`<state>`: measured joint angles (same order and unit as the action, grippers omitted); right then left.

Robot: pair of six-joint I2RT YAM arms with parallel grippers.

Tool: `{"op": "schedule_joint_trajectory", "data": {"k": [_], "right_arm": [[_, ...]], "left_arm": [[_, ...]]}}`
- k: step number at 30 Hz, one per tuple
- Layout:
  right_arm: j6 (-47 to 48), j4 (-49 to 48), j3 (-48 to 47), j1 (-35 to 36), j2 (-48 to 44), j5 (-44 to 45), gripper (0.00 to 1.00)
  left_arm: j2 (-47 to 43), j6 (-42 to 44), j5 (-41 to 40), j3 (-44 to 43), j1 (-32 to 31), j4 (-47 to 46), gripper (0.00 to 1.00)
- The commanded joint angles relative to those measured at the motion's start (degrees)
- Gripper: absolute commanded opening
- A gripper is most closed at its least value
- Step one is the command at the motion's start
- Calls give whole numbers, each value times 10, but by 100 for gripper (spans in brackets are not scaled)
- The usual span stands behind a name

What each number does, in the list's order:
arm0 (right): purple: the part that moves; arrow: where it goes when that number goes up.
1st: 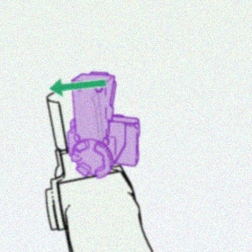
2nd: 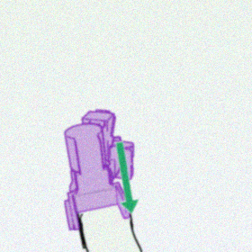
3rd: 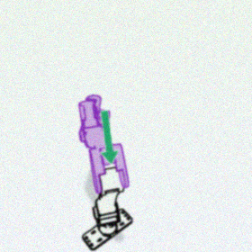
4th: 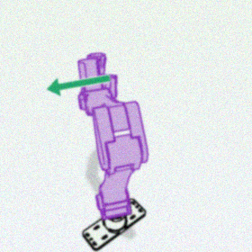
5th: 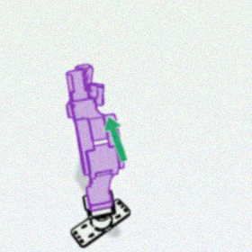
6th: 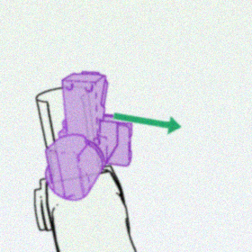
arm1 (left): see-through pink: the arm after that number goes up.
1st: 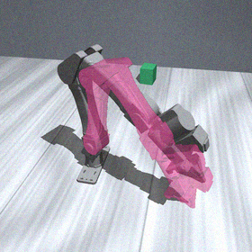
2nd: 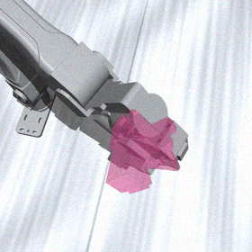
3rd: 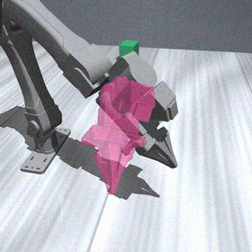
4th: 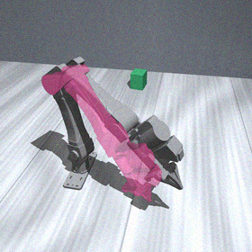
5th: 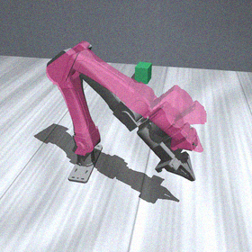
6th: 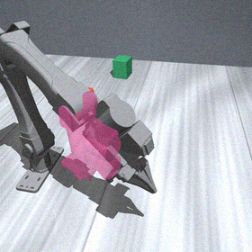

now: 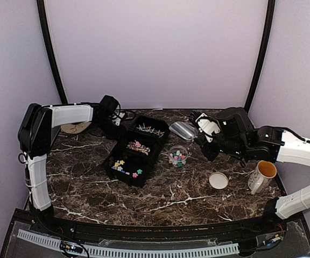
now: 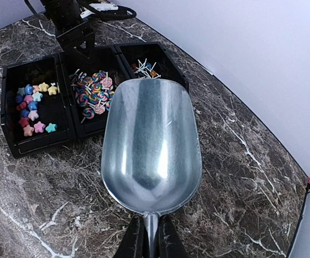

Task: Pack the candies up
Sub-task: Adjust the fake candies in the storage box.

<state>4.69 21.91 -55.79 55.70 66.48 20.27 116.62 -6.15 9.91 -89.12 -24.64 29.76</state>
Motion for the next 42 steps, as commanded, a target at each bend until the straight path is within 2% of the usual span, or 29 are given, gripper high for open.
{"op": "schedule_joint_trajectory", "data": {"k": [1,8,13,20,27,30,33,39,42], "right_arm": [[3,-16,-18,-3,1,-9,0],[2,-7,-25,-3,9,-16,0],[1,15,-46,-3,27,-33,0],[-4,48,-85,-3,55,-42,0],[-13,63,-117,-4,64,-48,0],[-17,61,-123,-3,59,-47,0],[-20,49,-124,-3,43,-48,0],[-25,27,-128,-3,21,-65,0],[-28,25,-129,-3,21,-69,0]], "left_arm": [[10,6,6,-15,-2,17,43],[20,10,1,-18,-3,21,39],[20,6,6,-21,-3,25,21],[15,-8,32,-20,-4,31,1],[-20,-28,85,20,-2,5,0],[-57,-52,157,72,12,-44,0],[-93,-81,259,141,28,-134,0],[-128,-200,445,267,38,-377,0],[-121,-262,489,299,38,-483,0]]}}
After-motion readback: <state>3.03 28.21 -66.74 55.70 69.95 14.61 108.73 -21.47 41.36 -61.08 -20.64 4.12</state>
